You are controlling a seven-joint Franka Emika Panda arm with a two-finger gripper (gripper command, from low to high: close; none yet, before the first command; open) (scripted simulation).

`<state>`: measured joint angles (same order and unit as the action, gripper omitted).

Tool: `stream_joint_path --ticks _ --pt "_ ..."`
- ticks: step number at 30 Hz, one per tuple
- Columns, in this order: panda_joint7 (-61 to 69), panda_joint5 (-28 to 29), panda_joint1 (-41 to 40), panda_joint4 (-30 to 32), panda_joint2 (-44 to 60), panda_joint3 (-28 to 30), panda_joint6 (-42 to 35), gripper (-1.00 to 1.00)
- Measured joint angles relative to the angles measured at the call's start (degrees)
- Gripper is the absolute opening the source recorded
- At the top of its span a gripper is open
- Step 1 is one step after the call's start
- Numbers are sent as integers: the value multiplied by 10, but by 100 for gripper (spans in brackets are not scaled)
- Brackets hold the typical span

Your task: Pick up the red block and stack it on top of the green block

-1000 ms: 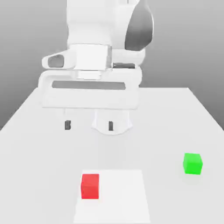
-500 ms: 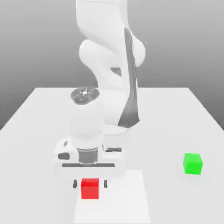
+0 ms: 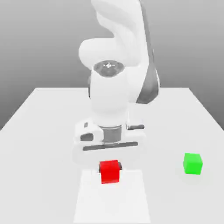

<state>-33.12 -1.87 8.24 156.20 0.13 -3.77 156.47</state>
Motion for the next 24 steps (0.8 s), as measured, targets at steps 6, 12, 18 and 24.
stream_joint_path --ticks 6,12,18,24 --pt "28 -10 165 7 -37 -73 -30 -100" --pt "9 30 223 7 8 -101 14 -100" --pt "-21 71 230 5 66 -84 67 100" --pt "-6 51 230 6 40 -88 44 100"
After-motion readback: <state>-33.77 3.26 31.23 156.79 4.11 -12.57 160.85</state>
